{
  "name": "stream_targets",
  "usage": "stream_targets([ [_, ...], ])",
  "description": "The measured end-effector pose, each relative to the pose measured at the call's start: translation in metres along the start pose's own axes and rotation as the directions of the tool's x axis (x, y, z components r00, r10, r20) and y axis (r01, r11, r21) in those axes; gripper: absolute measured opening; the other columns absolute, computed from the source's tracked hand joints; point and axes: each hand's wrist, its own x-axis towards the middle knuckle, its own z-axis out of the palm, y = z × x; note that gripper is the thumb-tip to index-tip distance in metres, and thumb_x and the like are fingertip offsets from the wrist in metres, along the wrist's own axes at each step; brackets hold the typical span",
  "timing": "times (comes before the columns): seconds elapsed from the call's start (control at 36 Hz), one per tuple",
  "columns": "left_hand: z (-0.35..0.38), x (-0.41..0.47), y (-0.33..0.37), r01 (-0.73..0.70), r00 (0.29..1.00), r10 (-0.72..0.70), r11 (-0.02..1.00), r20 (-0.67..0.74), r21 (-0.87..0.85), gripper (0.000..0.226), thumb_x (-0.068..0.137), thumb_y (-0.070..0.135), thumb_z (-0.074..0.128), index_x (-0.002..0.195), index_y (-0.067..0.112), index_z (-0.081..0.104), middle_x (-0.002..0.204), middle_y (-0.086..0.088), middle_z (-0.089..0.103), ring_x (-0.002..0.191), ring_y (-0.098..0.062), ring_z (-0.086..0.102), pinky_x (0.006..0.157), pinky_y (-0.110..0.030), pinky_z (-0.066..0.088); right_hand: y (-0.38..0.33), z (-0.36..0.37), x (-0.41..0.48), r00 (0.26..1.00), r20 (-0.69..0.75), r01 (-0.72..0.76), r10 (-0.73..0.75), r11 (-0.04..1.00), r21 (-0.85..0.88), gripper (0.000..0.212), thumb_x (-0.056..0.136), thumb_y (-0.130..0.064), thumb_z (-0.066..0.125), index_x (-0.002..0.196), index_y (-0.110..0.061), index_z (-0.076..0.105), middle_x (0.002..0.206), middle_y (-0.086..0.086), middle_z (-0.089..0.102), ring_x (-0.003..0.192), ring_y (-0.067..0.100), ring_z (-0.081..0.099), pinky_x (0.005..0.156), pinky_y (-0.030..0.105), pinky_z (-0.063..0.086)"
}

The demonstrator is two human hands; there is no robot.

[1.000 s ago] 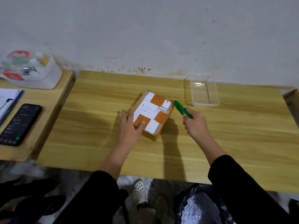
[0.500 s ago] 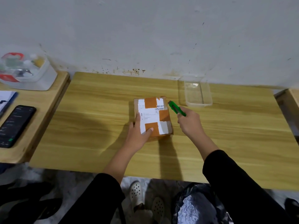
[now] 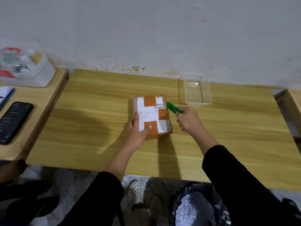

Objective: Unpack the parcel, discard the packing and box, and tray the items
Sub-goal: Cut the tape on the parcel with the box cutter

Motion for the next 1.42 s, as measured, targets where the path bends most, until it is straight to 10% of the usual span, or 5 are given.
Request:
stream_targets([
  [0.64, 0.005, -0.002, 0.002, 0.035, 0.998, -0.034, 0.999, -0.048, 0.000, 0.080, 0.092, 0.038, 0.051, 0.148, 0.034, -0.006, 0.156, -0.008, 0.016, 0.139, -0.030, 0.023, 0.107, -0.043, 0.028, 0.025, -0.019, -0.053, 0.996, 0.080, -0.017, 0.027, 0.992, -0.124, 0.033, 0.077, 0.003, 0.037, 0.100, 0.011, 0.058, 0.065, 0.010, 0.042, 0.054, 0.021, 0.032, 0.045, 0.028, 0.024],
  [0.81, 0.030, -0.023, 0.011, 0.088, 0.981, -0.097, 0.994, -0.168, -0.059, 0.078, 0.092, 0.035, 0.051, 0.149, 0.027, -0.001, 0.149, -0.017, 0.023, 0.129, -0.033, 0.037, 0.100, -0.035, 0.035, 0.034, -0.024, -0.057, 0.995, -0.104, 0.008, -0.005, 1.000, 0.027, 0.028, 0.081, 0.000, 0.040, 0.099, 0.005, 0.061, 0.067, 0.013, 0.045, 0.060, 0.024, 0.036, 0.053, 0.034, 0.028],
  [1.03, 0.003, -0.019, 0.005, -0.065, 0.960, 0.104, 0.986, -0.261, 0.154, 0.064, 0.096, 0.026, 0.046, 0.149, 0.014, 0.012, 0.155, -0.019, -0.008, 0.145, -0.032, -0.004, 0.115, -0.034, 0.011, 0.033, -0.020, -0.042, 0.992, -0.128, 0.039, -0.022, 0.991, 0.131, 0.034, 0.082, -0.002, 0.040, 0.091, -0.019, 0.067, 0.061, 0.006, 0.044, 0.054, 0.021, 0.035, 0.045, 0.026, 0.026],
  [1.17, -0.041, 0.034, 0.025, -0.152, 0.973, 0.205, 0.915, -0.106, 0.373, 0.066, 0.094, 0.040, 0.048, 0.148, 0.022, 0.015, 0.158, -0.006, 0.001, 0.146, -0.027, 0.002, 0.114, -0.042, 0.019, 0.035, -0.010, -0.037, 0.990, -0.139, 0.032, -0.009, 0.986, 0.165, 0.026, 0.083, -0.001, 0.040, 0.092, -0.004, 0.065, 0.061, 0.008, 0.042, 0.055, 0.021, 0.035, 0.048, 0.029, 0.025],
  [1.42, -0.038, 0.062, 0.014, -0.258, 0.966, 0.202, 0.758, 0.161, 0.599, 0.069, 0.090, 0.057, 0.040, 0.148, 0.034, 0.010, 0.145, -0.006, 0.036, 0.131, -0.026, 0.032, 0.104, -0.042, 0.035, 0.031, -0.010, -0.029, 0.990, -0.144, 0.035, -0.009, 0.983, 0.178, 0.033, 0.087, -0.004, 0.040, 0.091, -0.030, 0.062, 0.062, 0.004, 0.043, 0.053, 0.019, 0.035, 0.047, 0.027, 0.027],
])
